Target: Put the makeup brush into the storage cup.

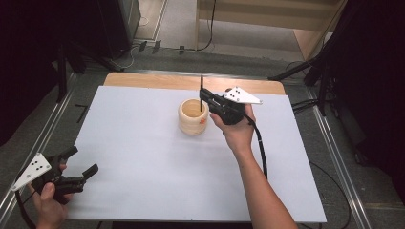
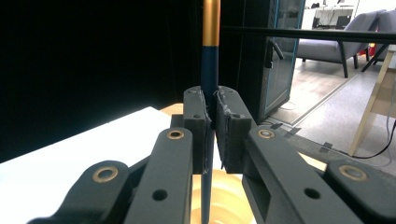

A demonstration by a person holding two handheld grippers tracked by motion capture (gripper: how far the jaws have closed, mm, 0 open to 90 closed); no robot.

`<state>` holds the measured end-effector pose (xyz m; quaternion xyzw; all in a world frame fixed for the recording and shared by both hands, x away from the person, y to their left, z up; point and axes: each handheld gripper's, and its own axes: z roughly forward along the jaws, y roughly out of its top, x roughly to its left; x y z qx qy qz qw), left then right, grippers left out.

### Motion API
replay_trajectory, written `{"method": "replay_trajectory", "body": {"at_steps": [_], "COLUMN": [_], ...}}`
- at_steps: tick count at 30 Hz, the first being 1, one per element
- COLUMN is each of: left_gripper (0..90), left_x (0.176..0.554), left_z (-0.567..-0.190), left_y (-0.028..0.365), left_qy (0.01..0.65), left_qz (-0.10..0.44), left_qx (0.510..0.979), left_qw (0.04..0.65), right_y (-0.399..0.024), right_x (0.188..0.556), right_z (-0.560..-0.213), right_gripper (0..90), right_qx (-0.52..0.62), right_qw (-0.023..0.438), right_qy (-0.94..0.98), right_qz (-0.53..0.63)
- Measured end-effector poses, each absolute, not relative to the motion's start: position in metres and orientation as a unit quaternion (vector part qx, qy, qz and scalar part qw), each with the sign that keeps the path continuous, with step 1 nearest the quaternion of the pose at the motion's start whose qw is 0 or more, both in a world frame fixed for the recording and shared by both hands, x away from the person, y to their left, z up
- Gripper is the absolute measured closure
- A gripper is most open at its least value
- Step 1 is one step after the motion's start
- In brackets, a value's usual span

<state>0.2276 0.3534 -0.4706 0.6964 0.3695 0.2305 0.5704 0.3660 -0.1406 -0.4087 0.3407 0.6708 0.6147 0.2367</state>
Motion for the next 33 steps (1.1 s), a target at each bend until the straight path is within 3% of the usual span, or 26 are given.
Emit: {"method": "replay_trajectory", "body": {"at_steps": [33], "left_gripper": [0.0], "left_x": [0.227], "left_z": [-0.471], "left_y": [0.354], "left_qy": [0.371], "left_qz": [0.232], "left_qx": [0.695], "left_qw": [0.571], "right_y": [-0.127], "right_x": [0.377], "right_z": [-0.435], "right_gripper": [84.0], "right_qx": [0.338], "right_qw": [0.223], "right_qy": [0.699], "right_qz": [0.590]}}
